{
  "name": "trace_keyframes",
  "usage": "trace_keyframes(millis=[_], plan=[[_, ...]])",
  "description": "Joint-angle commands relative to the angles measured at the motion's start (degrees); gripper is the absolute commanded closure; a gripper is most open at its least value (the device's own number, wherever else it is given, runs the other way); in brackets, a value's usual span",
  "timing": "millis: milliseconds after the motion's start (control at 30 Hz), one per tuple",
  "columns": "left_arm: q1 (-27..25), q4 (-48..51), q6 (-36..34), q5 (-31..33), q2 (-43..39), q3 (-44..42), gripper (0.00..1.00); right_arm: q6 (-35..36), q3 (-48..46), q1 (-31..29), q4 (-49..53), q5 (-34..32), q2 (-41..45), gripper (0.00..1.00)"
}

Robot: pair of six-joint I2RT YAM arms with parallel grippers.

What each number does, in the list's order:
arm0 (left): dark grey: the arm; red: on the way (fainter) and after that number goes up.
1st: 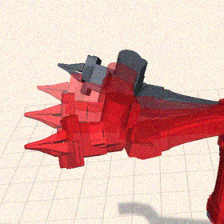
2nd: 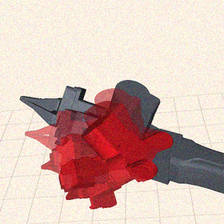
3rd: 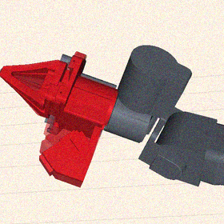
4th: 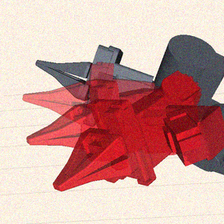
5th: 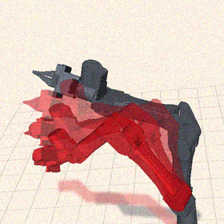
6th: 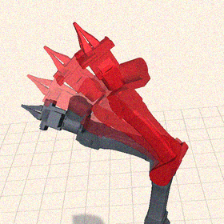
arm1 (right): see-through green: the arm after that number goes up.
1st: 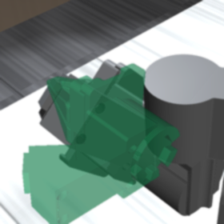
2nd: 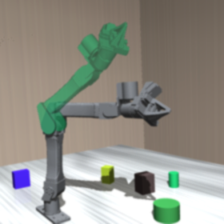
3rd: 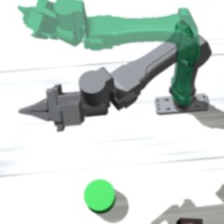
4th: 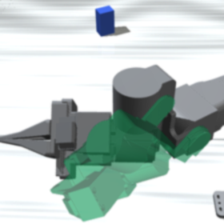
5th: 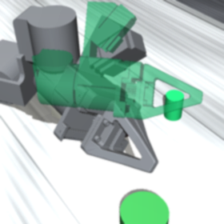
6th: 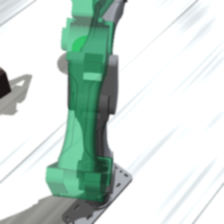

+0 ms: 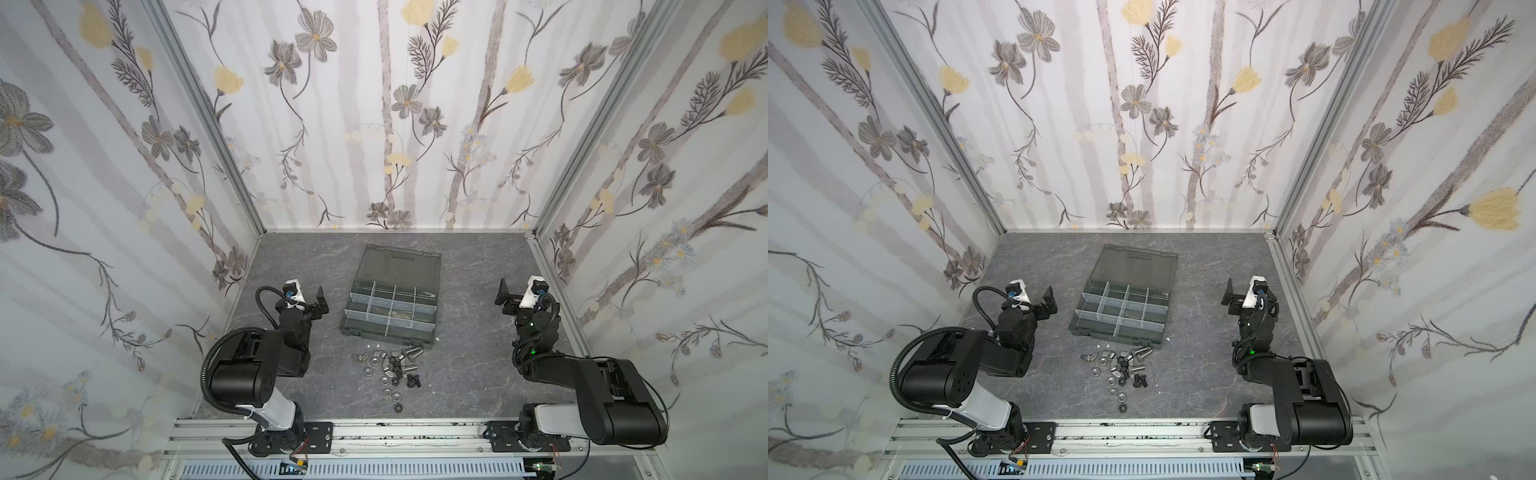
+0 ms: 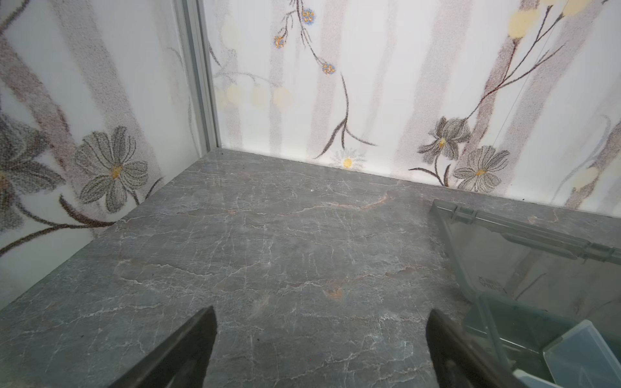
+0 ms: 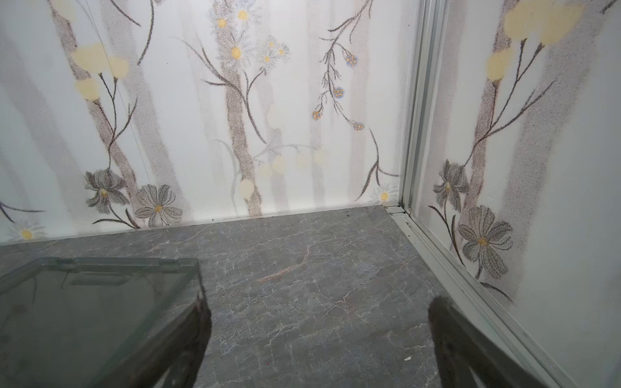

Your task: Sort the screws and nuts into containers

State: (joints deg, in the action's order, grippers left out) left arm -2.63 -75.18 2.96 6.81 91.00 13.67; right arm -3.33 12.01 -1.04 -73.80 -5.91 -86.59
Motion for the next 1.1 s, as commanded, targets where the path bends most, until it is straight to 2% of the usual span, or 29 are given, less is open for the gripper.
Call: trace_keyframes(millis=[0,1067], plan=[[0.08,-1.04,-0.6,-0.48,-0.21,0.25,0.0,1.07,-0.08,0.15,-0.34,1.41,0.26,0.0],[0.17,-1.0,-0.32,0.31,-0.12,0.41,0.0,0.5,0.64,1.01,0.5,3.21,-0.25,0.0]])
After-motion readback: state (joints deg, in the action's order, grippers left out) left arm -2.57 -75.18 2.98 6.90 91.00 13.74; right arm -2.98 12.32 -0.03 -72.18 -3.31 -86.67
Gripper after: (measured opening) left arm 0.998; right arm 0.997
